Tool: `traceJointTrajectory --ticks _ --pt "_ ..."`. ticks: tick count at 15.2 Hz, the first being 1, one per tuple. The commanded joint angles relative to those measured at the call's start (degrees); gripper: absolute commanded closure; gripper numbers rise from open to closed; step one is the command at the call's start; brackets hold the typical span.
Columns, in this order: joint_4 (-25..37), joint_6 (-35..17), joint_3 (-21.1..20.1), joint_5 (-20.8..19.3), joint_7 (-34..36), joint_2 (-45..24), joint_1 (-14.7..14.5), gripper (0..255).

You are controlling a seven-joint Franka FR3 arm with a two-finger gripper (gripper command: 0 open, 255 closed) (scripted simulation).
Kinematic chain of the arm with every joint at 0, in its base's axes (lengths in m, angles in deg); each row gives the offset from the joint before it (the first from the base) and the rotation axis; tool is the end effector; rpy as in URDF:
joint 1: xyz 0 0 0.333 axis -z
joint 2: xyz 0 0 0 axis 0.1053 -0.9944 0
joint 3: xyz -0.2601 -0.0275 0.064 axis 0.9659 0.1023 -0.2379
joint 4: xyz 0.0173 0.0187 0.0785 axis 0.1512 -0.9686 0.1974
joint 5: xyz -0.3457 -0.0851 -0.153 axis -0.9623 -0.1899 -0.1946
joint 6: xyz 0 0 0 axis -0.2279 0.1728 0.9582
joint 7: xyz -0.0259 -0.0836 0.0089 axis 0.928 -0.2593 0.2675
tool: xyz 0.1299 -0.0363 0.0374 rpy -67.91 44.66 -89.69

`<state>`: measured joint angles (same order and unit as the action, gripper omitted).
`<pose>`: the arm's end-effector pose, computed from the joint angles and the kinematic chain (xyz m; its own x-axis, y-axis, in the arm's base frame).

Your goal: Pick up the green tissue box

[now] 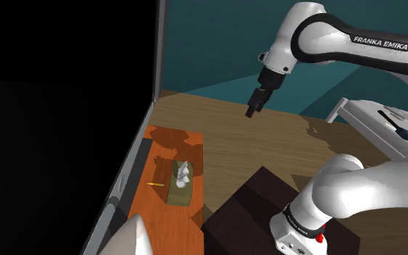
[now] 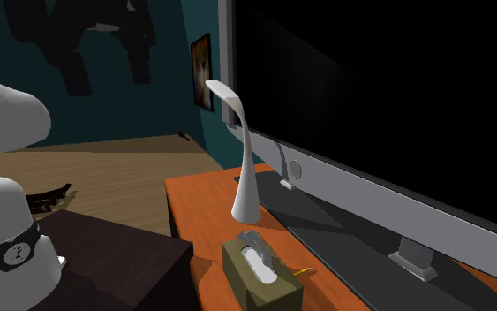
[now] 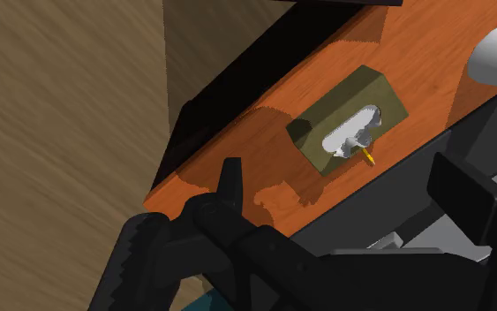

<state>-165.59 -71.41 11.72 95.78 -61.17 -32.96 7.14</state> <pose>0.3518 0.0077 0.4850 0.9935 0.1092 0.0322 0.1121 -0.9877 -0.1090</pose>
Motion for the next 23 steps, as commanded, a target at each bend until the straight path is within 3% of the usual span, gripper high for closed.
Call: traceJointTrajectory --ticks 1,8,14,19,23 --pt "0.0 0.0 0.0 0.0 0.0 0.0 0.0 0" --pt "-9.93 -15.19 -1.23 5.94 -1.41 -3.85 -3.24 0" --pt "-15.18 -29.46 -2.3 12.68 -4.2 -11.51 -7.53 0" --pt "-16.62 -41.56 -2.65 20.61 -8.76 -21.03 -12.58 0" --pt "-15.43 -50.23 -2.35 29.82 -15.11 -30.18 -17.68 0"
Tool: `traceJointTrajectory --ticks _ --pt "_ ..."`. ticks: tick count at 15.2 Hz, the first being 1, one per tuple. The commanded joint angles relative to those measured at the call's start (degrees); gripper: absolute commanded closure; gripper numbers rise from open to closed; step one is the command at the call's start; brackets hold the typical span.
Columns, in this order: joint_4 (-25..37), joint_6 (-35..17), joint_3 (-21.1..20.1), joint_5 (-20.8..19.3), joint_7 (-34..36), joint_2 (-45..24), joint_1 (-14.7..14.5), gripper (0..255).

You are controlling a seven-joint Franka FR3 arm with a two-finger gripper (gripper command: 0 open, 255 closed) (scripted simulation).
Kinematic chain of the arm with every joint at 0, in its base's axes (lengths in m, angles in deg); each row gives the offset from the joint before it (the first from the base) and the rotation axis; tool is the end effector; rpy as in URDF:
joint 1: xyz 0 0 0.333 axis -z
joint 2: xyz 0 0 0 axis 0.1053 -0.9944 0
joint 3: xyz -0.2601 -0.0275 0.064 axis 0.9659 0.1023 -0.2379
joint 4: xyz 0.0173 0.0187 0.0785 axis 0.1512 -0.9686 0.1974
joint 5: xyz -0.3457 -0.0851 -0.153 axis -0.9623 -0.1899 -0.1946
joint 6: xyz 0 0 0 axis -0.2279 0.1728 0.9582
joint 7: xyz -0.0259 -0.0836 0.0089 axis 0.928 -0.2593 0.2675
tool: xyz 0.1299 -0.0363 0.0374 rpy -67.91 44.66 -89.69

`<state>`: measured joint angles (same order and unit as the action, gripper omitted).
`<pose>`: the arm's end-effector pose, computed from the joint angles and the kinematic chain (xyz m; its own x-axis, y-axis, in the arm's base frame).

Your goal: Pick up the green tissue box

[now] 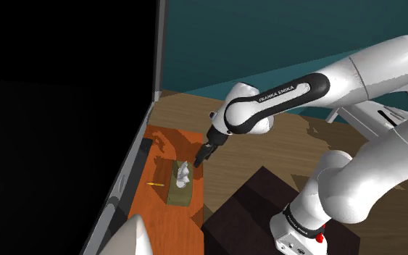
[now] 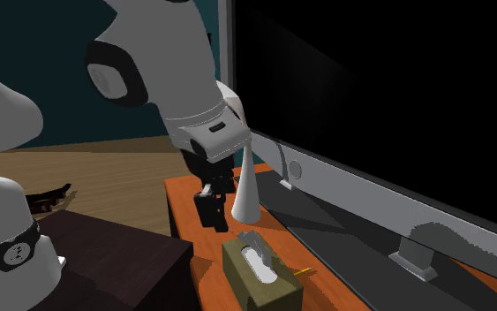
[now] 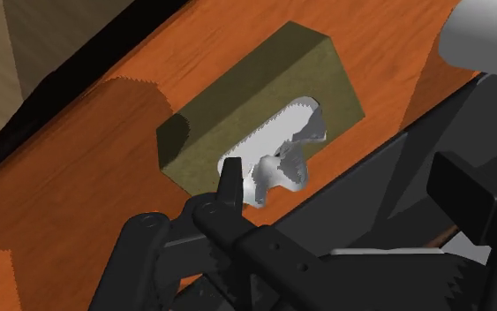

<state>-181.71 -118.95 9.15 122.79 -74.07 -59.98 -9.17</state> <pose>0.3918 0.1281 0.2474 0.9736 0.1842 0.1350 0.2186 -0.9228 -0.3173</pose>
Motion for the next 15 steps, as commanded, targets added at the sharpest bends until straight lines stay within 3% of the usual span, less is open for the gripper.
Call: traceJointTrajectory --ticks 1,4,11,14,15 --pt "1.36 -4.55 0.3 5.68 -4.31 -5.59 -2.68 0" --pt "4.26 -9.07 -0.06 15.48 -11.83 -12.95 -5.99 0" --pt "5.65 -12.84 -0.82 24.44 -20.5 -19.39 -6.59 0" --pt "5.81 -13.12 -0.95 25.23 -21.26 -19.94 -6.57 0" --pt "5.78 -13.15 -0.96 25.31 -21.34 -19.95 -6.57 255"
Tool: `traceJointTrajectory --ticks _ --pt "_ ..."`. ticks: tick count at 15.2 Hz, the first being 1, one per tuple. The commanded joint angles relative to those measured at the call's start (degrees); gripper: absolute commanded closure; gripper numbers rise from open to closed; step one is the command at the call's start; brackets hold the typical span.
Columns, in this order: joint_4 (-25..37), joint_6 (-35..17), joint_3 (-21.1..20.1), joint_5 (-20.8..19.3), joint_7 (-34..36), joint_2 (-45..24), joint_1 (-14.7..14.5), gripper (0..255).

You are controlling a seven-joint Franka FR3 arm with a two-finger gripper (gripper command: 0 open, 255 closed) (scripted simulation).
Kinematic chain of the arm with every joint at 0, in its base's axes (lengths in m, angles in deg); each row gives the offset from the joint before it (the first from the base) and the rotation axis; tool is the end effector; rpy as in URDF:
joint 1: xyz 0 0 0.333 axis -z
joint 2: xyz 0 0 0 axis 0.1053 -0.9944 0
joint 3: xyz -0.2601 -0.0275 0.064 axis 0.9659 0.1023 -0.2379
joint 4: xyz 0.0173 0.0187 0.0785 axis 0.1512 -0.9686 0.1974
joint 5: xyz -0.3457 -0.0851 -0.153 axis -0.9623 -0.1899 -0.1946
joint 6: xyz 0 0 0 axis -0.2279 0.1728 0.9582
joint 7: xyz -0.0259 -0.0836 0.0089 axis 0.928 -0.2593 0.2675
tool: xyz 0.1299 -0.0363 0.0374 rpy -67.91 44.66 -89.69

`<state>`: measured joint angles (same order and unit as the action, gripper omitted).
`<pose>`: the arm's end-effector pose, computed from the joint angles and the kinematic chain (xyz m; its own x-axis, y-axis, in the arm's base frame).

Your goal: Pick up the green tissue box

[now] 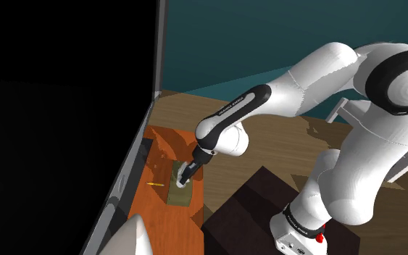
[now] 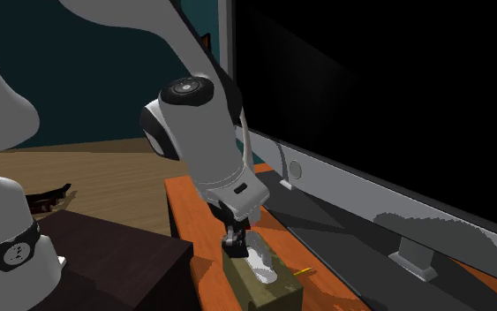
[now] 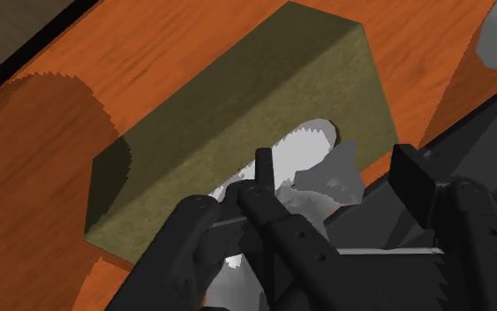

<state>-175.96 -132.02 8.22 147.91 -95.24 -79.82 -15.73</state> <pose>0.3945 0.1585 0.1530 0.9672 0.1951 0.1629 0.2423 -0.9009 -0.3600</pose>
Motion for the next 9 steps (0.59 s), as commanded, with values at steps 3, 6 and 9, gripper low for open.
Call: traceJointTrajectory --ticks 3,6,9 --pt "0.07 -0.17 -0.08 0.44 -0.39 -0.28 -0.03 255" --pt "0.13 -0.13 -0.1 0.21 -0.05 -0.2 -0.09 255" --pt "0.06 -0.04 -0.03 0.11 -0.11 -0.1 0.01 255"
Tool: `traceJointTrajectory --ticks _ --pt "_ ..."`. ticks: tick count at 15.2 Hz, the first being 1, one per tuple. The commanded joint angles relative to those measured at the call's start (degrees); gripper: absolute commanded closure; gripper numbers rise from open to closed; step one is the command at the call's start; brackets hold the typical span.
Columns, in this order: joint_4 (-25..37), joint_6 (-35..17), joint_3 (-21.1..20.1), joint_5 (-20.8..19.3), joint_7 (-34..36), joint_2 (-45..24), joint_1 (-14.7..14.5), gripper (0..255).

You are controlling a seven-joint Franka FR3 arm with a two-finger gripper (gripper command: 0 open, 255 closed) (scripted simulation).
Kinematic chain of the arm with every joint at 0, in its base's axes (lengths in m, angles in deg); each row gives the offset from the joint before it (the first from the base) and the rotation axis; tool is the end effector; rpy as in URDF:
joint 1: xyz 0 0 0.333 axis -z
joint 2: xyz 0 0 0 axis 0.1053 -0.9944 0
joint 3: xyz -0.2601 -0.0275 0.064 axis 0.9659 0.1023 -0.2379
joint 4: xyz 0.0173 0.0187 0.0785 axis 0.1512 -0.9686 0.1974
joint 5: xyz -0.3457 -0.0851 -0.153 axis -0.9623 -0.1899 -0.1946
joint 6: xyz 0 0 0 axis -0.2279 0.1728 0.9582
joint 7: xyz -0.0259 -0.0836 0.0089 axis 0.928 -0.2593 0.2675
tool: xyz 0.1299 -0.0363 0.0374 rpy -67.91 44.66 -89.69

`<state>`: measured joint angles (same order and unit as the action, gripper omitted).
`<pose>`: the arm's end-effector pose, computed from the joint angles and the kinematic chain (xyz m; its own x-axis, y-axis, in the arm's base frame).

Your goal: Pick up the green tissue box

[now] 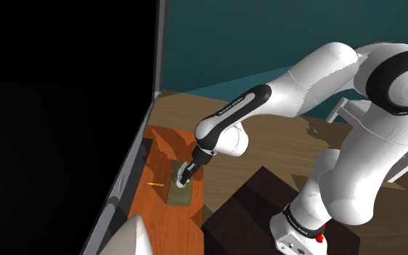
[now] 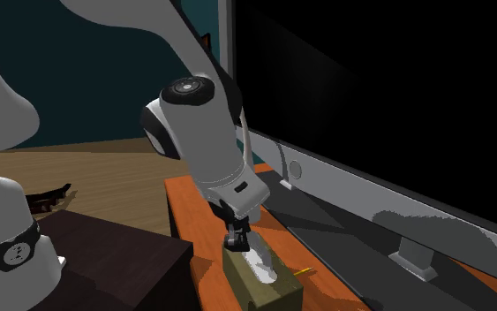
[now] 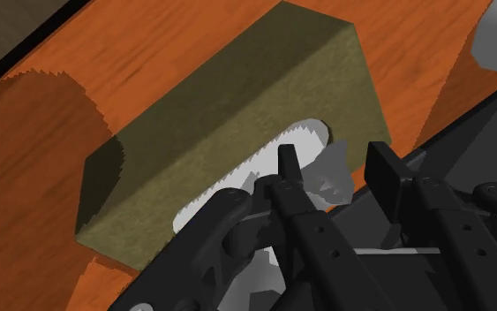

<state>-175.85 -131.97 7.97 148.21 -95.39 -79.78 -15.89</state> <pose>0.3940 0.1617 0.1538 0.9659 0.1995 0.1652 0.2476 -0.8984 -0.3628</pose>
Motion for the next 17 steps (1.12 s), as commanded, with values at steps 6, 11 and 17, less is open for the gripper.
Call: traceJointTrajectory --ticks 6,11,17 --pt "-1.39 3.01 0.97 -8.06 7.66 5.44 0.57 255" --pt "-1.86 6.13 1.09 -13.71 13.14 9.8 1.44 255" --pt "-1.8 9.04 0.93 -17.64 17.0 13.16 2.39 255"
